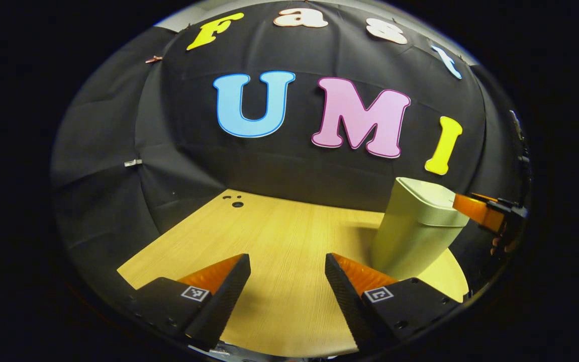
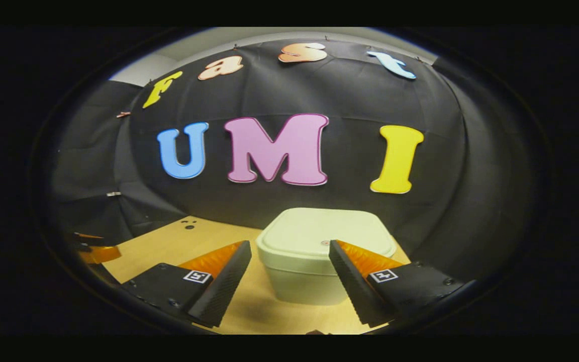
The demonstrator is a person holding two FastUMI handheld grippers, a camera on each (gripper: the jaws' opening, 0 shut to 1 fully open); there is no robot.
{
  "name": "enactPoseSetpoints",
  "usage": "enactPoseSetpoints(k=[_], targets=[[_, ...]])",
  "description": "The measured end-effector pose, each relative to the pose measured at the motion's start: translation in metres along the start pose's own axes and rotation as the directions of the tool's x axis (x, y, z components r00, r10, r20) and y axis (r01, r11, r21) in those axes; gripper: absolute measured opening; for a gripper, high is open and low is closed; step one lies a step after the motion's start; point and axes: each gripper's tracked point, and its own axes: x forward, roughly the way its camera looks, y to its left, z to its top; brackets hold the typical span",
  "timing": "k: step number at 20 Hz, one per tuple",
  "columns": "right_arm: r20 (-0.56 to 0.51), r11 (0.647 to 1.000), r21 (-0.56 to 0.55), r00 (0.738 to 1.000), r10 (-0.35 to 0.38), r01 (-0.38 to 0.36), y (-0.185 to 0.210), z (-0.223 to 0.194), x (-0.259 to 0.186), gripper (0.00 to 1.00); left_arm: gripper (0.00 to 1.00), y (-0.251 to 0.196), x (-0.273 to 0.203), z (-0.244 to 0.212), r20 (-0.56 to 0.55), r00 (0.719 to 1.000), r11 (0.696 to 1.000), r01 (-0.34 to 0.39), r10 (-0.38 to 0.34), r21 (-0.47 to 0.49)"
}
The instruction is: Press the lid of the desktop garbage bin to open it, pick up the crumpled paper on the desktop and throw it into the bin, then pick up the pop can on the desktop and drop it into the bin, and finally close the garbage bin lid.
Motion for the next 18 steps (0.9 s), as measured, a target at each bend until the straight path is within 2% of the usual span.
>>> enactPoseSetpoints(k=[3,6,8,10,14,18], targets=[[-0.039,0.999,0.004,0.998,0.051,-0.051,0.018,-0.013,-0.019,0.98,0.96,-0.012,-0.003,0.005,0.040,0.999,1.000,0.007,-0.007,0.007],[-0.078,0.997,-0.052,0.995,0.055,-0.059,0.028,-0.033,-0.032,0.98,0.96,-0.004,-0.013,0.010,0.085,0.996,0.999,-0.034,0.030,0.038],[-0.118,0.998,-0.050,0.993,0.028,-0.034,0.030,-0.048,-0.041,0.98,0.96,0.004,-0.019,0.004,0.089,0.995,0.997,-0.049,0.044,0.057],[-0.144,1.000,-0.006,0.989,0.024,-0.025,0.040,-0.057,-0.049,0.98,0.96,0.005,-0.021,-0.005,0.070,0.997,0.999,-0.023,0.020,0.042],[-0.185,1.000,0.001,0.983,-0.013,0.014,0.054,-0.071,-0.060,0.98,0.96,0.022,-0.029,-0.015,0.065,0.998,1.000,0.003,-0.004,0.013],[-0.194,0.999,0.015,0.980,-0.038,0.042,0.078,-0.083,-0.076,0.98,0.96,0.033,-0.037,-0.028,0.058,0.997,0.998,0.045,-0.048,0.052]])
